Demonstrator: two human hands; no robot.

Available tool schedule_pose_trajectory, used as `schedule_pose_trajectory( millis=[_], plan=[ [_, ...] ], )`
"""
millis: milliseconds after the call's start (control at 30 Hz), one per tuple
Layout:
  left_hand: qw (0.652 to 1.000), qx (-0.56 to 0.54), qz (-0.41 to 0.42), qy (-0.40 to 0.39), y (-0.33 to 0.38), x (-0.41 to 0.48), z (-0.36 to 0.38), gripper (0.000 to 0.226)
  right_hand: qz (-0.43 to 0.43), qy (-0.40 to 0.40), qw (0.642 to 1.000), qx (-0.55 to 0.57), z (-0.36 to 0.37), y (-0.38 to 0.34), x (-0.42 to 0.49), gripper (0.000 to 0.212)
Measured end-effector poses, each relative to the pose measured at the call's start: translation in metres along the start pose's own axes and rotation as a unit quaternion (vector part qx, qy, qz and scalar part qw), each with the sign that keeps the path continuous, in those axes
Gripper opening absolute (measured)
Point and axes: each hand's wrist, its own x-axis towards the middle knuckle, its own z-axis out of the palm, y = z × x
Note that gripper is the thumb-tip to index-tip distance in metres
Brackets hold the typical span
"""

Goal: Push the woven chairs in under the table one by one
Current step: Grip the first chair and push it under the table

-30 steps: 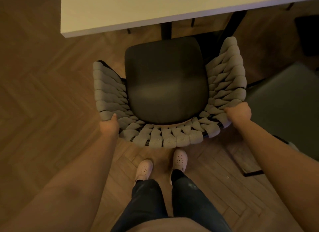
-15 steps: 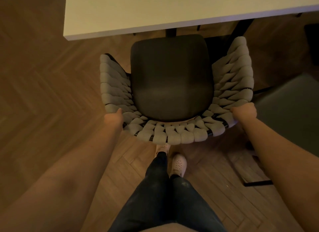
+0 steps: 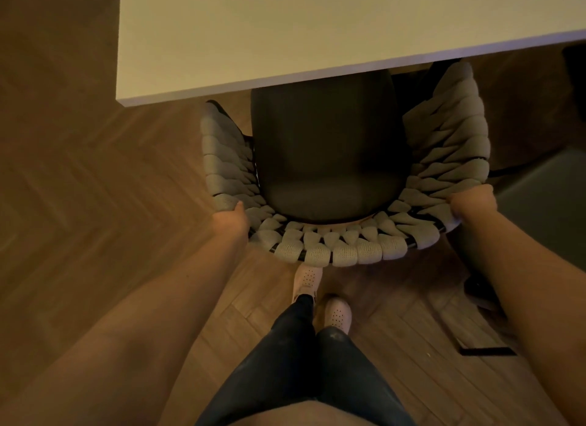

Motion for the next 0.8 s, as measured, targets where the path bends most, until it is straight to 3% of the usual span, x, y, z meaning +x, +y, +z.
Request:
schedule_pose_trajectory(
  millis=[567, 800],
  plan=[
    [1.000, 0.001, 0.016, 0.014, 0.029, 0.006, 0.014, 0.058, -0.004, 0.024, 0.999, 0.038, -0.001, -0.021, 0.019, 0.063],
    [0.999, 0.024, 0.036, -0.030, 0.028, 0.008, 0.006, 0.063, -0.018, 0.002, 0.999, 0.039, -0.009, -0.019, 0.013, 0.065]
  ],
)
